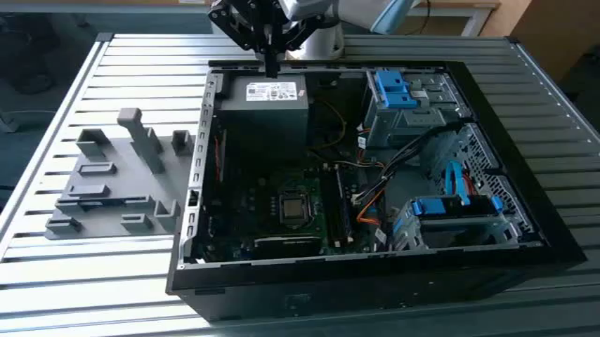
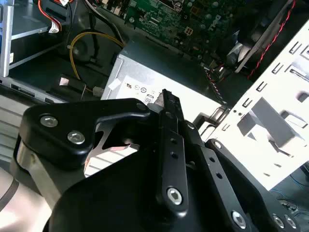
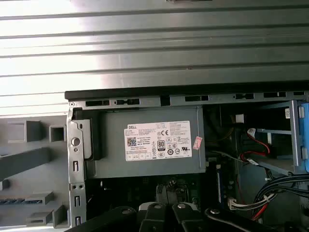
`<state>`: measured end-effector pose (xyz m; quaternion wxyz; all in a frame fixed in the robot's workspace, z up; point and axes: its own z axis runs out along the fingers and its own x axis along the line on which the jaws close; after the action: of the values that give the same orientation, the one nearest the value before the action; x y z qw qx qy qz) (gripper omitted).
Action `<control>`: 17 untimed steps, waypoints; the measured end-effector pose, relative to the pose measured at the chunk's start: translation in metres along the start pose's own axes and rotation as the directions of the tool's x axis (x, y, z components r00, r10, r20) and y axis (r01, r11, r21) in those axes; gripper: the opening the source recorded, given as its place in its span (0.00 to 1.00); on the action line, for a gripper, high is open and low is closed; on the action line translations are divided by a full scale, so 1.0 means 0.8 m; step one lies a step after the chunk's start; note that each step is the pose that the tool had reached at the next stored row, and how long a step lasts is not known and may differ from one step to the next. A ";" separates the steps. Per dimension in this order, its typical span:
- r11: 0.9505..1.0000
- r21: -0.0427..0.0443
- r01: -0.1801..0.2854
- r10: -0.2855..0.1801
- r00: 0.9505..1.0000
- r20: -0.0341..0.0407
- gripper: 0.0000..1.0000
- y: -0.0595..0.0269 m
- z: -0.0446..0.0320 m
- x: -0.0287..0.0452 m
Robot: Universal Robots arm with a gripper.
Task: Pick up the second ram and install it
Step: 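Reach for the second ram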
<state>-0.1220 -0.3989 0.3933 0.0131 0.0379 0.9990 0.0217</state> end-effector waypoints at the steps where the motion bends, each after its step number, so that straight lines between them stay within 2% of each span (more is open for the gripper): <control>1: 1.000 0.000 0.000 0.000 1.000 0.000 0.11 0.000 0.0000 0.0000; 17: 1.000 0.000 0.000 0.000 1.000 0.000 0.11 0.000 -0.0001 0.0038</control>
<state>-0.1250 -0.3989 0.3933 0.0130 0.0378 0.9990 0.0217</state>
